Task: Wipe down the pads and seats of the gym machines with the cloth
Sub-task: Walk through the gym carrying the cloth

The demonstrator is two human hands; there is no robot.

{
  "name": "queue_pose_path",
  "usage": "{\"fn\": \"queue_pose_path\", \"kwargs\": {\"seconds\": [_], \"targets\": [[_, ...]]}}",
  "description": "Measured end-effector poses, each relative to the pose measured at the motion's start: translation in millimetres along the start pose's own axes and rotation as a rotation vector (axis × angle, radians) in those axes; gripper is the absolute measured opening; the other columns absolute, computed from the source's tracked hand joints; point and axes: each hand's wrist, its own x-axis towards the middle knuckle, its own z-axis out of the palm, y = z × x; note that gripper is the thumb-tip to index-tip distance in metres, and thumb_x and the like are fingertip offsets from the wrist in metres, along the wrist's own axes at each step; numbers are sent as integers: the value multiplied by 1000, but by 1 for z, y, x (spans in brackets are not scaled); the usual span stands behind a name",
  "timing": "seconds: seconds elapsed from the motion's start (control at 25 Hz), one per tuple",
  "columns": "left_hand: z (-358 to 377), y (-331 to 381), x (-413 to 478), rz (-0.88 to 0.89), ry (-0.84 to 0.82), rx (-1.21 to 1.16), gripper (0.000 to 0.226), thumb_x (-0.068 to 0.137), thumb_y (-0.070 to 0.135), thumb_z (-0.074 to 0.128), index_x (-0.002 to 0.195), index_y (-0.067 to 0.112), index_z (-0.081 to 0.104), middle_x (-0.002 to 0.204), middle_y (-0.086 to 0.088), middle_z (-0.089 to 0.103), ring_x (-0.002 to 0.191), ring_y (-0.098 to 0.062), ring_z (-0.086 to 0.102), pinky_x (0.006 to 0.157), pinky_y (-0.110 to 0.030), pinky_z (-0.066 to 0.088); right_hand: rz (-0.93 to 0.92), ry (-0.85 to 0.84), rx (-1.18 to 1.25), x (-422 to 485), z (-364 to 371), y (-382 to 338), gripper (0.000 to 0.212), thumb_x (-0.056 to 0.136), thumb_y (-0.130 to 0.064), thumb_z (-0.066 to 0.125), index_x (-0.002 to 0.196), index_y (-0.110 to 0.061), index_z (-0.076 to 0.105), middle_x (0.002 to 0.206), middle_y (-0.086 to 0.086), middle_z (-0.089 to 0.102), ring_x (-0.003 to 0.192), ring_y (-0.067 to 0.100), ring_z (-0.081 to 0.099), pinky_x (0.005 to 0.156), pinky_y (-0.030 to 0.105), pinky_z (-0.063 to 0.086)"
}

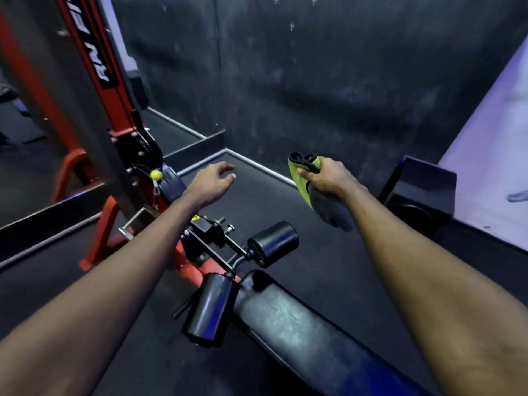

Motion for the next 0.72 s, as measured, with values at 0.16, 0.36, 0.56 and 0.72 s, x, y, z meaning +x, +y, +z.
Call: {"fn": "queue_pose_path", "kwargs": {"seconds": [0.16, 0.36, 0.56, 0.72], "targets": [[-60, -4, -8, -22, 97, 50, 35, 94, 31, 61, 127, 20, 66, 127, -4, 69, 120, -21, 61, 104, -31, 45, -100, 44, 58, 12, -14, -55, 44, 90, -64, 58, 115, -28, 65, 113, 2, 71, 107, 27, 64, 85, 36, 48], [-129, -17, -42, -108, 214, 155, 33, 95, 25, 59, 126, 17, 67, 125, -3, 69, 115, -19, 63, 89, -20, 40, -287, -11, 99, 30, 2, -137, 41, 92, -61, 60, 113, -26, 66, 105, 0, 67, 97, 24, 60, 82, 34, 45], [-203, -33, -96, -295, 392, 246, 33, 96, 27, 59, 126, 16, 66, 126, -6, 68, 119, -22, 61, 96, -26, 42, -497, -109, 157, 42, 24, -218, 34, 96, -54, 61, 112, -25, 66, 99, -2, 62, 91, 21, 54, 81, 32, 41], [-235, -37, -149, -448, 505, 298, 36, 95, 29, 59, 128, 15, 65, 127, -7, 68, 120, -22, 61, 100, -27, 42, -623, -222, 188, 36, 48, -270, 34, 96, -55, 60, 112, -25, 67, 103, 0, 65, 95, 23, 58, 86, 36, 46]]}}
